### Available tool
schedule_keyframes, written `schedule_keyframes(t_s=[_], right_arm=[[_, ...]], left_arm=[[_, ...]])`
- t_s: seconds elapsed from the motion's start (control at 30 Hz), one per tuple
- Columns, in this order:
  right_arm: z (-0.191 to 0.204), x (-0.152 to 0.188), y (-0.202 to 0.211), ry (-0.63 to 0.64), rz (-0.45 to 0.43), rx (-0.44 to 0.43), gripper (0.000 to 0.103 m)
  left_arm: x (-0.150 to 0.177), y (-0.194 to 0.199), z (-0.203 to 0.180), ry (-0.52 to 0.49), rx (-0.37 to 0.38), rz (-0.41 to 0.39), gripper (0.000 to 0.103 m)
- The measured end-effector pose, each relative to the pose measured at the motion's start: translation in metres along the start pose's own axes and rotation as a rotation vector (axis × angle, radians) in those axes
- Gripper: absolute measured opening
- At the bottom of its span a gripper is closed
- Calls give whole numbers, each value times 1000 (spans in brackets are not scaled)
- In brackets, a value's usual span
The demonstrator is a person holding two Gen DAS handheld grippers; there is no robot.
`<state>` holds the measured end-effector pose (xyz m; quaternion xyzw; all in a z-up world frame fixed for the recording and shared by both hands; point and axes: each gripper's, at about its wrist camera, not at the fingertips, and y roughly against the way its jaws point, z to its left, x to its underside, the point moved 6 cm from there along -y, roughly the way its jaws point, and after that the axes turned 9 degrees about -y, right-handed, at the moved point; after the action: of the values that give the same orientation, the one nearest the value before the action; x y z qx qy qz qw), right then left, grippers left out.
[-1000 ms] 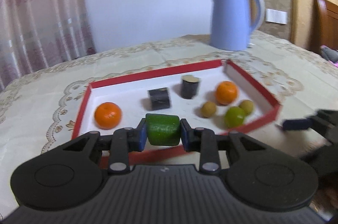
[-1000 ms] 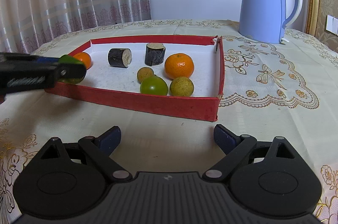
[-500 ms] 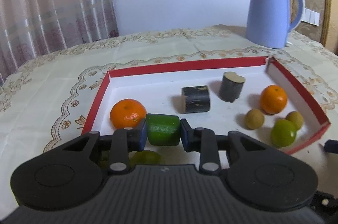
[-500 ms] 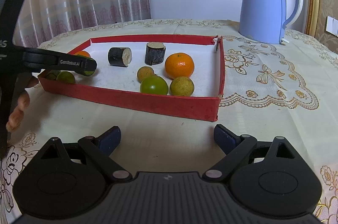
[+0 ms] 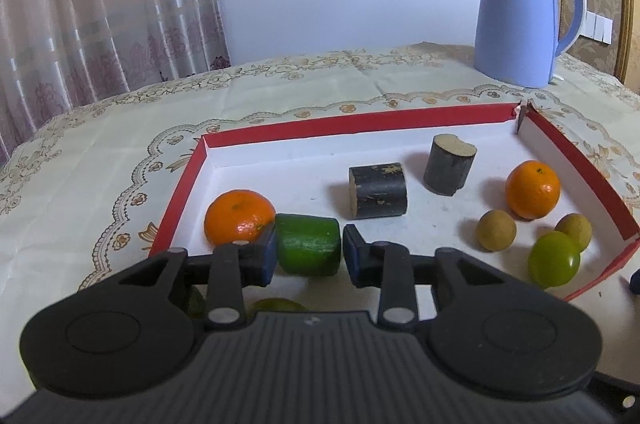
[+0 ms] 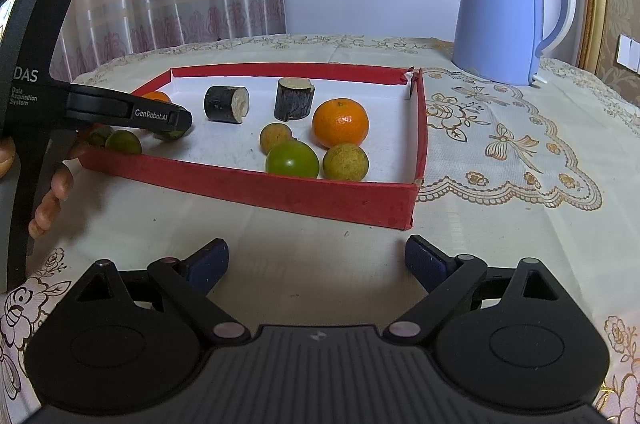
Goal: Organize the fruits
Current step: 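Carry the green block into the tray and open the left tool, then withdraw the left tool from the tray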
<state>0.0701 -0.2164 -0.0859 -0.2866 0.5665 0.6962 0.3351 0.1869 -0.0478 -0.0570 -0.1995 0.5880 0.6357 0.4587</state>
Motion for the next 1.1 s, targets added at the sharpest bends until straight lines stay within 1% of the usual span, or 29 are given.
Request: schedule_keyframes(t_s=[0.07, 0.1, 0.13, 0.2, 0.23, 0.27, 0.3, 0.37, 0.47, 0.67, 0.93, 1.0, 1.1], right_arm=[[0, 0, 0, 0, 0, 0, 96], [0, 0, 0, 1, 0, 0, 96], [-1, 0, 0, 1, 0, 1, 96], [0, 0, 1, 2, 1, 1, 96], [-1, 0, 0, 2, 1, 0, 96], [-1, 0, 0, 2, 1, 0, 96], [-1, 0, 0, 2, 1, 0, 96], [0, 0, 0, 2, 0, 0, 96], [0, 0, 0, 2, 1, 1, 96], [0, 0, 0, 2, 1, 1, 96], [0, 0, 0, 3, 1, 2, 96], [0, 0, 0, 5, 1, 3, 96], [0, 0, -1, 6, 1, 4, 96]], left_arm=[[1, 0, -2, -6, 13, -1, 46], [2, 0, -3, -10, 15, 0, 50], [2, 0, -5, -19, 15, 2, 55], [3, -1, -7, -29, 1, 6, 61], [3, -3, -6, -24, -2, 9, 70], [4, -4, -5, -16, -1, 21, 87], [6, -8, -2, 4, 1, 43, 91], [9, -11, 8, 66, 14, 66, 91], [9, -4, 15, 112, 41, 51, 91], [13, 12, 9, 64, 17, 26, 91], [14, 39, 8, 71, -19, -28, 92], [16, 40, 7, 58, -38, -22, 93], [19, 40, 11, 66, -55, -3, 93]])
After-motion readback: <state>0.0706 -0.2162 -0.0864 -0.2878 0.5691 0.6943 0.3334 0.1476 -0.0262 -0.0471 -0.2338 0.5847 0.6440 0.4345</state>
